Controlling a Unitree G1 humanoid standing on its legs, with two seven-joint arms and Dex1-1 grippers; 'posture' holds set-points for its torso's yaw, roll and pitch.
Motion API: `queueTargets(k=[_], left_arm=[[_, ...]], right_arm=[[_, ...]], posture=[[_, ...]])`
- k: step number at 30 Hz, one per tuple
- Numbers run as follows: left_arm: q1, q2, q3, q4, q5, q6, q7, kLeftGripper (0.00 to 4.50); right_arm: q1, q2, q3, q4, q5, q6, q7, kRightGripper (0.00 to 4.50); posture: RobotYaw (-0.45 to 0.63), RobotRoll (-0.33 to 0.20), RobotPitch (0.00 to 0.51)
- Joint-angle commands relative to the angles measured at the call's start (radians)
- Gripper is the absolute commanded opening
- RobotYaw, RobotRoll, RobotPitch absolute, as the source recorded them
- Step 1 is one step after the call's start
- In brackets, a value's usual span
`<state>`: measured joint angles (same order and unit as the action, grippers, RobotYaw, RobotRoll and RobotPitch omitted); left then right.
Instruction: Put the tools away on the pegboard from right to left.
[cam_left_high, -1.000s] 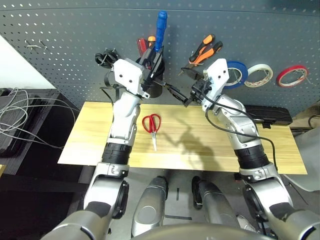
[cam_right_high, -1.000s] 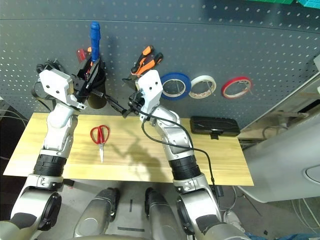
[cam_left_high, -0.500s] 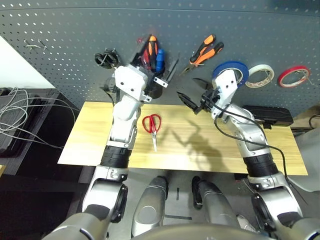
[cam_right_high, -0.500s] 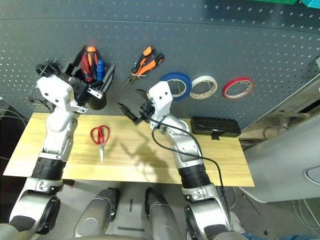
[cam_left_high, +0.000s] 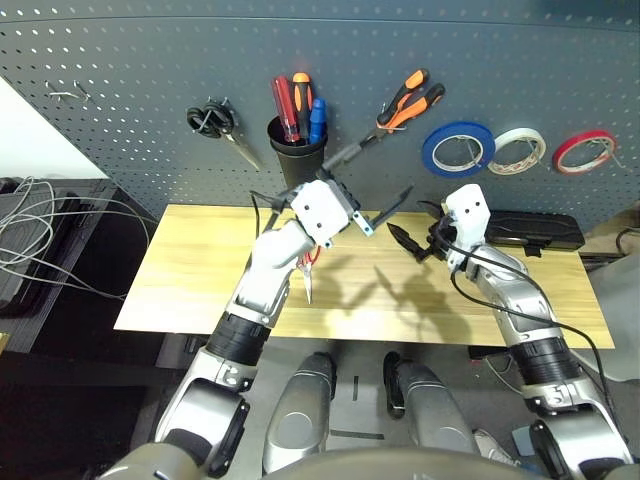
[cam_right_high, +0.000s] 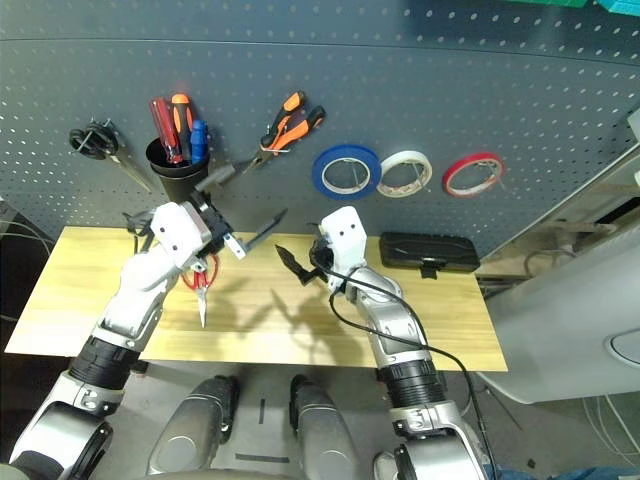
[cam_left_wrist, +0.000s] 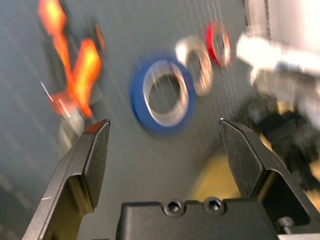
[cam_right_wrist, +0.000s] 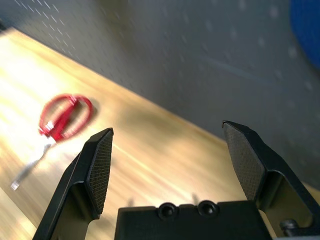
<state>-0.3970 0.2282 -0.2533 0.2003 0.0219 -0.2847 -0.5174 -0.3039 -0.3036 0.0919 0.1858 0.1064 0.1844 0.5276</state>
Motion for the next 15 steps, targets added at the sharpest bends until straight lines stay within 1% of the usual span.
queueTargets(k=[1, 4, 7, 10, 13, 15], left_arm=[[0.021, -0.001, -0.007, 0.083, 0.035, 0.089, 0.013, 4.48], [0.022, -0.004, -0.002, 0.136, 0.050, 0.158, 0.033, 4.48], [0.013, 0.001, 0.017, 0.231, 0.080, 0.221, 0.093, 4.48], [-0.001, -0.004, 0.059, 0.330, 0.082, 0.289, 0.171, 4.48], [-0.011, -0.001, 0.081, 0.384, 0.094, 0.306, 0.228, 4.48], [-0.023, 0.019, 0.092, 0.452, 0.120, 0.300, 0.271, 4.48]], right_arm=[[0.022, -0.020, 0.020, 0.014, -0.025, 0.052, 0.010, 4.50], [0.034, -0.035, 0.042, 0.011, -0.037, 0.089, 0.026, 4.50], [0.040, -0.037, 0.058, 0.000, -0.047, 0.118, 0.034, 4.50], [0.033, -0.025, 0.074, -0.022, -0.047, 0.169, 0.035, 4.50], [0.025, -0.014, 0.083, -0.034, -0.046, 0.194, 0.037, 4.50], [0.012, -0.002, 0.101, -0.023, -0.051, 0.195, 0.042, 4.50]], posture=[[0.10, 0.000, 0.198], [0.10, 0.000, 0.197], [0.11, 0.000, 0.196], [0.10, 0.000, 0.197], [0.10, 0.000, 0.196], [0.10, 0.000, 0.196]])
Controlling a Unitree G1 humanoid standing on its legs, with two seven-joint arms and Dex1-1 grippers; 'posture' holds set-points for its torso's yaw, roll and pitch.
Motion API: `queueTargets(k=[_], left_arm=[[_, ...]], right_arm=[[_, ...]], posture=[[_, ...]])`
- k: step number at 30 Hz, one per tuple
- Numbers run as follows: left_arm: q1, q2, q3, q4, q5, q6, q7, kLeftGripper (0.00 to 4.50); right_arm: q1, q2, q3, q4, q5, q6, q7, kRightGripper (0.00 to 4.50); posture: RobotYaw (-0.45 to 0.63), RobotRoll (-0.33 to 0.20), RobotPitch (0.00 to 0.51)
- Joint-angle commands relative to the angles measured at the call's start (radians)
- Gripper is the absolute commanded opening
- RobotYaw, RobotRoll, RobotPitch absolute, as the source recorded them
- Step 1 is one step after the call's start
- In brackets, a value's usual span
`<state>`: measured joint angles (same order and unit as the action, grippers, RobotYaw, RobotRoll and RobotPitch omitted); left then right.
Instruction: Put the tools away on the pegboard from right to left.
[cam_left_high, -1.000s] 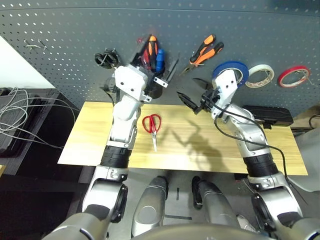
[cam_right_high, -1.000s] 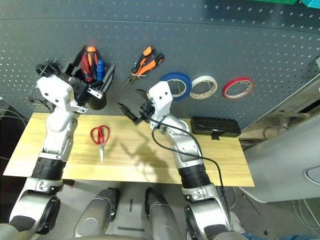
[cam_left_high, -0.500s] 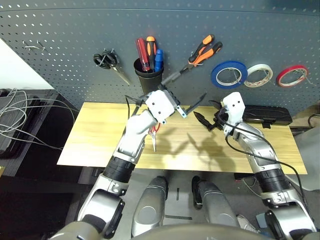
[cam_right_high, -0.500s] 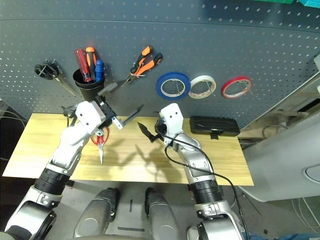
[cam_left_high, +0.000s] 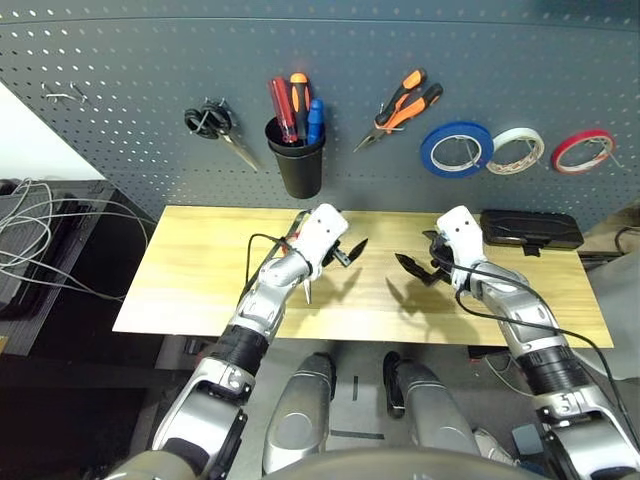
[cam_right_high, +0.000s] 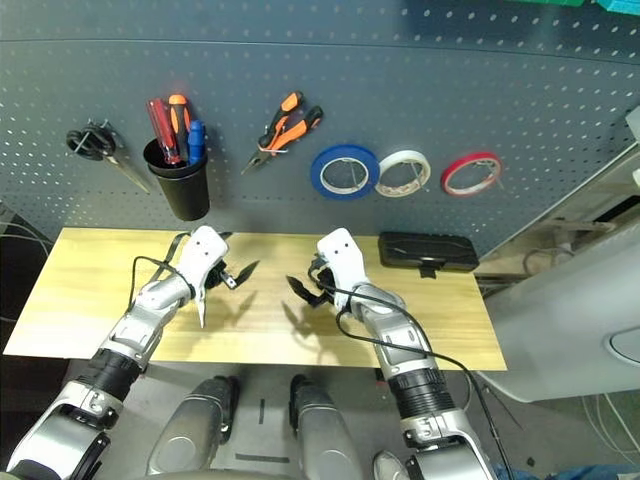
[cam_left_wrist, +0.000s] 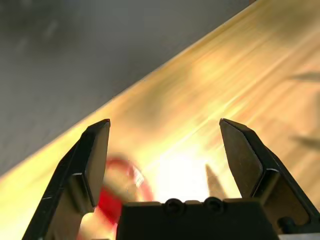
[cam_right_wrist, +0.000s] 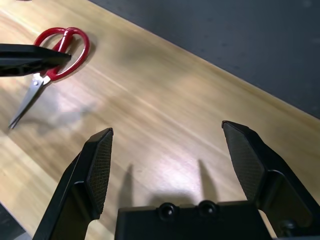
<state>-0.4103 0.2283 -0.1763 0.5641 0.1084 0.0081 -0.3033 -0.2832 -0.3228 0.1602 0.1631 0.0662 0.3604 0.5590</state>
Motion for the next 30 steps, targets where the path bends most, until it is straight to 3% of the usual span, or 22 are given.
queueTargets(k=[1, 9, 25, 30], left_arm=[[-0.015, 0.025, 0.020, 0.114, 0.041, 0.002, 0.073, 4.48], [-0.069, 0.048, 0.081, 0.309, 0.062, -0.026, 0.210, 4.48], [-0.194, 0.024, 0.088, 0.602, 0.078, 0.029, 0.233, 4.48], [-0.223, 0.011, 0.129, 0.661, 0.031, 0.177, 0.163, 3.20]], right_arm=[[-0.014, 0.021, 0.038, 0.005, -0.014, 0.019, 0.011, 4.50], [-0.055, 0.067, 0.075, 0.030, -0.029, 0.009, 0.014, 4.50], [-0.076, 0.112, 0.100, 0.011, -0.037, 0.034, 0.023, 4.50], [-0.075, 0.117, 0.104, 0.007, -0.037, 0.038, 0.023, 4.50]], posture=[[0.10, 0.000, 0.196], [0.11, 0.000, 0.204], [0.10, 0.000, 0.216], [0.09, 0.000, 0.220]])
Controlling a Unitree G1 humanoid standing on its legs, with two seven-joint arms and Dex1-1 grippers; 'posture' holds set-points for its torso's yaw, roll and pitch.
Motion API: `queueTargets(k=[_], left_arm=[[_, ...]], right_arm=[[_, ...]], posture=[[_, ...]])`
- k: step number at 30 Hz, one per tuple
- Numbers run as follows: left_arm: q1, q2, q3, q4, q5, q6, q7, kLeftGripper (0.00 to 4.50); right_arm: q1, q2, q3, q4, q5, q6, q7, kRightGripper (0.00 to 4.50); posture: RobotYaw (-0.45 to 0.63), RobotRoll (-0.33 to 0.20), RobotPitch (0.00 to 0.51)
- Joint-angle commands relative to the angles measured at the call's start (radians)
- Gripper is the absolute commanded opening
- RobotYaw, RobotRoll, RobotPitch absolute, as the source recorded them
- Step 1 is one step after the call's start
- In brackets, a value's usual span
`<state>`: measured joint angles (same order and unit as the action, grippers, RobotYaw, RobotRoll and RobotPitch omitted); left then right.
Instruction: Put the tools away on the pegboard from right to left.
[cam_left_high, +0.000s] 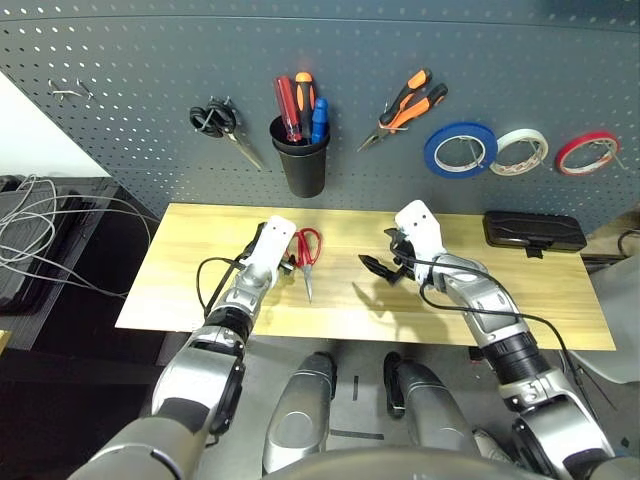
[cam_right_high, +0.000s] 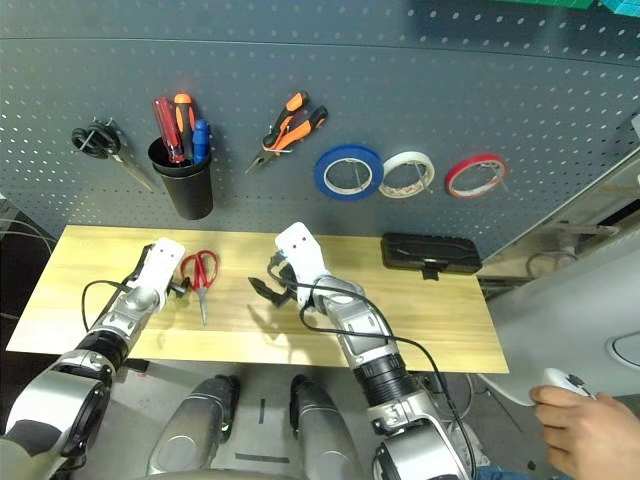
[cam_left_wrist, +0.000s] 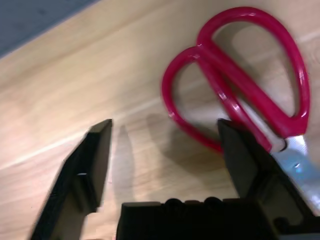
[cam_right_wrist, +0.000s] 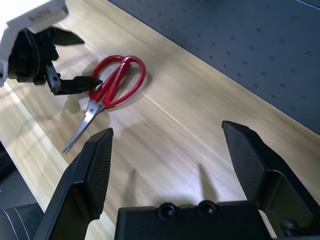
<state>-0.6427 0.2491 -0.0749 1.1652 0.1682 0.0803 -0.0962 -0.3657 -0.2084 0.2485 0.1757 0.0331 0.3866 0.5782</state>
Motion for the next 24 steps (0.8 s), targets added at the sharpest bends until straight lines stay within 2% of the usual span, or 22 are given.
queueTargets(k=[1, 6, 9, 14, 24], left_arm=[[0.007, -0.012, 0.036, 0.069, -0.039, 0.139, -0.062, 2.80], [0.005, -0.019, 0.114, 0.093, -0.115, 0.298, -0.090, 1.09], [0.008, -0.019, 0.134, 0.088, -0.130, 0.327, -0.097, 0.10], [0.035, -0.021, 0.177, 0.044, -0.162, 0.257, -0.071, 0.04], [0.231, -0.027, 0.168, -0.227, -0.167, -0.194, -0.083, 0.04]], right_arm=[[0.007, 0.004, 0.015, -0.005, -0.005, 0.012, 0.003, 4.50], [-0.003, 0.003, 0.013, 0.009, -0.009, 0.003, 0.002, 4.50], [-0.010, 0.003, 0.011, 0.016, -0.010, -0.005, 0.001, 4.50], [-0.019, 0.004, 0.010, 0.028, -0.011, -0.029, 0.005, 4.50], [-0.031, -0.010, -0.011, 0.014, 0.007, -0.084, 0.027, 4.50]], posture=[[0.09, 0.000, 0.222], [0.09, 0.000, 0.221], [0.09, 0.000, 0.221], [0.09, 0.000, 0.215], [0.11, 0.000, 0.211]])
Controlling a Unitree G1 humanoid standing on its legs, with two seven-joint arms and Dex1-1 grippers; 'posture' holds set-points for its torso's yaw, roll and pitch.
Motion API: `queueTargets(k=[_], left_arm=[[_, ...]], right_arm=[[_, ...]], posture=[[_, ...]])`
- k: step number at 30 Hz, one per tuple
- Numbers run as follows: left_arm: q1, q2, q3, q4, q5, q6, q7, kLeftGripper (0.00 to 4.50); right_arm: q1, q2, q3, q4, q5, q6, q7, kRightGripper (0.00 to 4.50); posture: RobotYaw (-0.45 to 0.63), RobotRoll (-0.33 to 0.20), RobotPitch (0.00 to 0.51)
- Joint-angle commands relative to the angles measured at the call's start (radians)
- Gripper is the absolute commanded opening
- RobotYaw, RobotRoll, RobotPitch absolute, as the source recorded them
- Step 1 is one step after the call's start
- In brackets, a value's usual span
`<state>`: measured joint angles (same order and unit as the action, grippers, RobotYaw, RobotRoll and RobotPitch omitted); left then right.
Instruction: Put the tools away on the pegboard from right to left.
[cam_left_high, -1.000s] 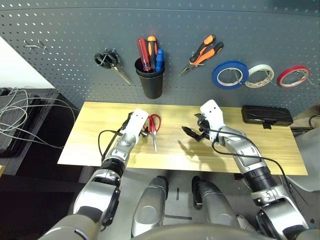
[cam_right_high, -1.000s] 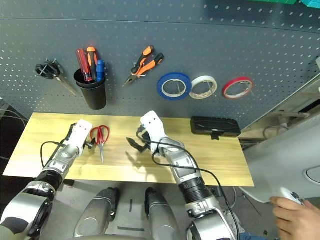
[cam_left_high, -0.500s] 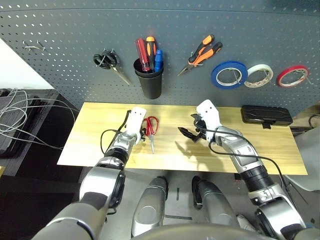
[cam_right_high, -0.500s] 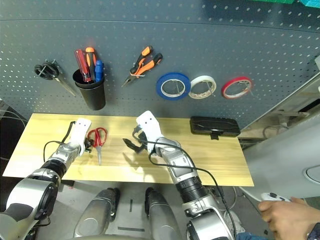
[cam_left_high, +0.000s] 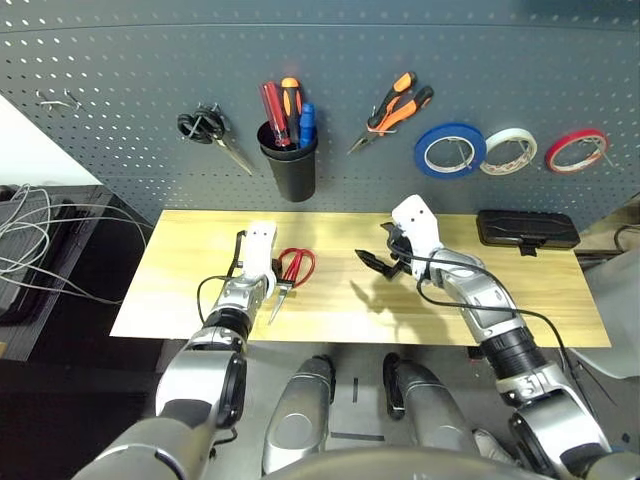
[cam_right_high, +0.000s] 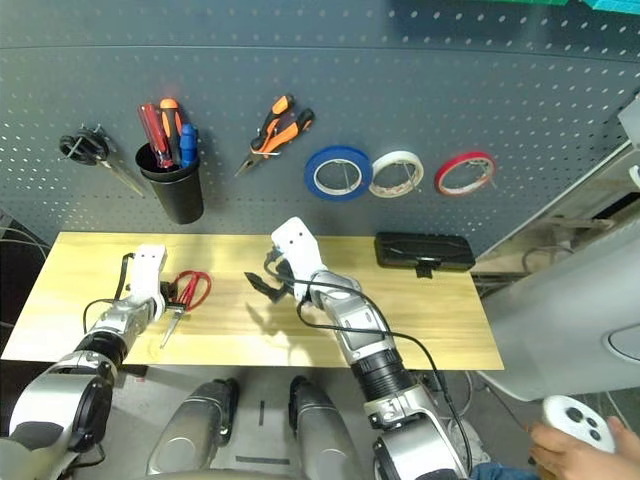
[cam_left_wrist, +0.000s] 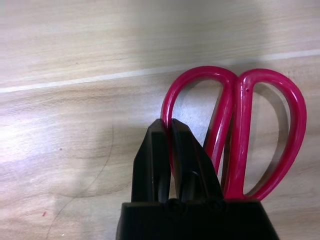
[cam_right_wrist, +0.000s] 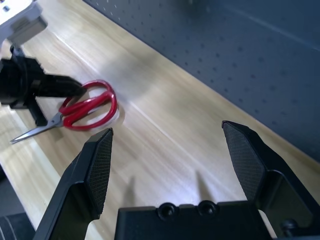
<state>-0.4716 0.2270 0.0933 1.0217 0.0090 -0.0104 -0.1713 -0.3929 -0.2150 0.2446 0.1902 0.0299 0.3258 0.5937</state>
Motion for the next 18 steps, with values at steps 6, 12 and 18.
queueTargets(k=[6, 12, 18], left_arm=[[0.214, 0.014, 0.029, -0.348, -0.021, -0.272, 0.024, 0.04], [0.307, 0.046, 0.066, -0.505, -0.041, -0.400, 0.020, 0.04], [0.359, 0.088, 0.080, -0.564, -0.050, -0.584, -0.005, 0.04]], right_arm=[[0.002, -0.015, -0.004, -0.047, 0.029, -0.060, 0.061, 4.50], [0.012, -0.026, 0.009, -0.095, 0.049, -0.068, 0.122, 4.50], [-0.003, -0.025, 0.008, -0.126, 0.066, -0.067, 0.148, 4.50]], posture=[[0.12, 0.000, 0.211], [0.12, 0.000, 0.210], [0.12, 0.000, 0.208]])
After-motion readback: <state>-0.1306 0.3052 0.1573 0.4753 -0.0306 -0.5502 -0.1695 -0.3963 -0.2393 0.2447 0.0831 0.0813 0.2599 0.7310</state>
